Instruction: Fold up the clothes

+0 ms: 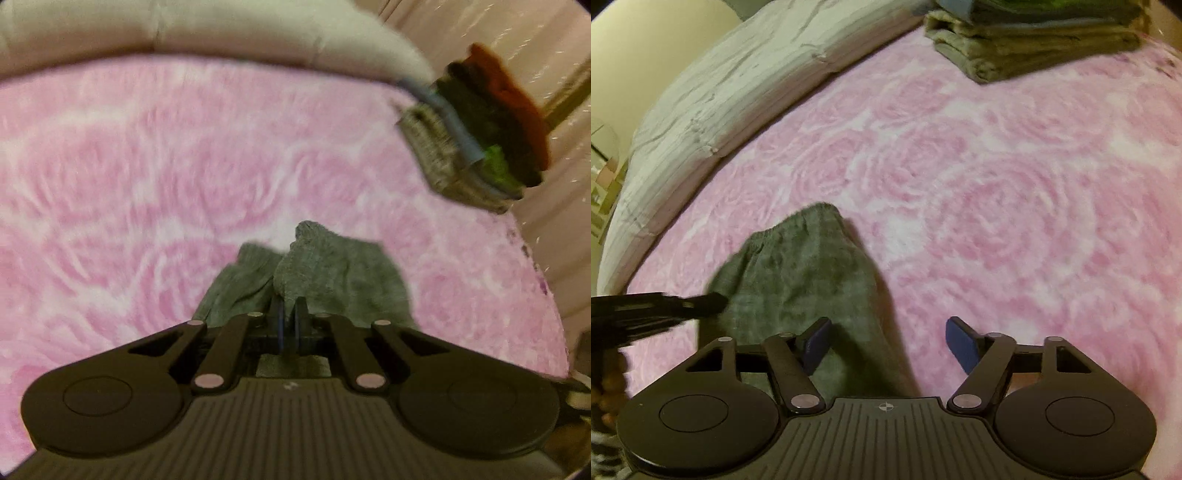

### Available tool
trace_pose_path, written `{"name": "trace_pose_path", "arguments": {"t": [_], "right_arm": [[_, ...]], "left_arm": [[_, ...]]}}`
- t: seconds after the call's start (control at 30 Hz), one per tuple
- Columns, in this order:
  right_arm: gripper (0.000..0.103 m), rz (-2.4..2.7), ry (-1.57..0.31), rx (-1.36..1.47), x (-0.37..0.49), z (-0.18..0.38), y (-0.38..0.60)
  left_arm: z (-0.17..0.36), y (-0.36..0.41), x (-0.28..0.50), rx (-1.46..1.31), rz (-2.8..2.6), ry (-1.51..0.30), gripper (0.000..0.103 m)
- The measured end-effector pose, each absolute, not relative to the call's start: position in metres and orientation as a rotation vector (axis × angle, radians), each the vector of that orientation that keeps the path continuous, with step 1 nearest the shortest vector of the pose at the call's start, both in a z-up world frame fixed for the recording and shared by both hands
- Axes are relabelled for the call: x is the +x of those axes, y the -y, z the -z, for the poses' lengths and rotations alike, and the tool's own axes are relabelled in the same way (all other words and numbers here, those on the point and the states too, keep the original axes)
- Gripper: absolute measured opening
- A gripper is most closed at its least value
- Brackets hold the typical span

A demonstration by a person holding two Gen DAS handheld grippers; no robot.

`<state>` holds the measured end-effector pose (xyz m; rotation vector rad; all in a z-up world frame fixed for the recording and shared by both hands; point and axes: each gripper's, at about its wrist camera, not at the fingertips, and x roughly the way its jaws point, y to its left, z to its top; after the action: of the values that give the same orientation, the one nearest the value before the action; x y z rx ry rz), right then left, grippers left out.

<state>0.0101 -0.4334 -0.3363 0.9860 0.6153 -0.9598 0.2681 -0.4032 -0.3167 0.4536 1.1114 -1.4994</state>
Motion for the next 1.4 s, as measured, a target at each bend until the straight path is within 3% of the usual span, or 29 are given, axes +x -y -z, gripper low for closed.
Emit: {"name": "trace_pose_path", "arguments": {"t": [0.1, 0.4, 0.53, 0.57, 0.77, 0.93, 1.13, 1.2, 1.23, 1.27, 1.33, 1.4], "right_arm": [[0.071, 0.946, -0.647, 0.941, 0.024, 0.336, 0.435], [0.071, 0.936, -0.748, 0.826, 0.067, 0.351, 0.441], [0.071, 0.975, -0.741, 0.832, 0.058, 0.346, 0.438], [0.071, 0.979, -0.732, 0.843, 0.051, 0.341, 0.434], [0.071, 1.012, -0.731, 0.931, -0.021, 0.316, 0.375], [0.071, 1.037, -0.792, 1.047, -0.072, 0.305, 0.302], [0.071, 1.069, -0.783, 1.154, -0.095, 0.306, 0.253], [0.071, 1.088, -0.758, 1.167, -0.099, 0.308, 0.249], [0.070, 1.097, -0.748, 1.173, -0.101, 0.309, 0.249], [0.068, 1.105, -0.735, 1.181, -0.102, 0.309, 0.248], [0.051, 1.110, -0.710, 1.202, -0.105, 0.309, 0.247], [0.043, 1.108, -0.690, 1.220, -0.107, 0.309, 0.246]], "left_arm": [[0.299, 0.392, 0.270, 0.478, 1.480, -1.032, 0.003], [0.355, 0.398, 0.298, 0.515, 1.410, -1.100, 0.004], [0.356, 0.388, 0.308, 0.475, 1.416, -1.107, 0.021], [0.352, 0.382, 0.312, 0.444, 1.408, -1.120, 0.021], [0.326, 0.295, 0.316, 0.402, 1.386, -1.244, 0.020], [0.329, 0.218, 0.274, 0.430, 1.412, -1.428, 0.020], [0.346, 0.189, 0.250, 0.468, 1.333, -1.456, 0.020], [0.349, 0.189, 0.246, 0.473, 1.332, -1.452, 0.017], [0.351, 0.189, 0.245, 0.488, 1.341, -1.448, 0.008], [0.352, 0.189, 0.244, 0.502, 1.349, -1.443, 0.001], [0.350, 0.191, 0.243, 0.512, 1.378, -1.429, 0.001], [0.336, 0.184, 0.245, 0.483, 1.410, -1.388, 0.000]]}}
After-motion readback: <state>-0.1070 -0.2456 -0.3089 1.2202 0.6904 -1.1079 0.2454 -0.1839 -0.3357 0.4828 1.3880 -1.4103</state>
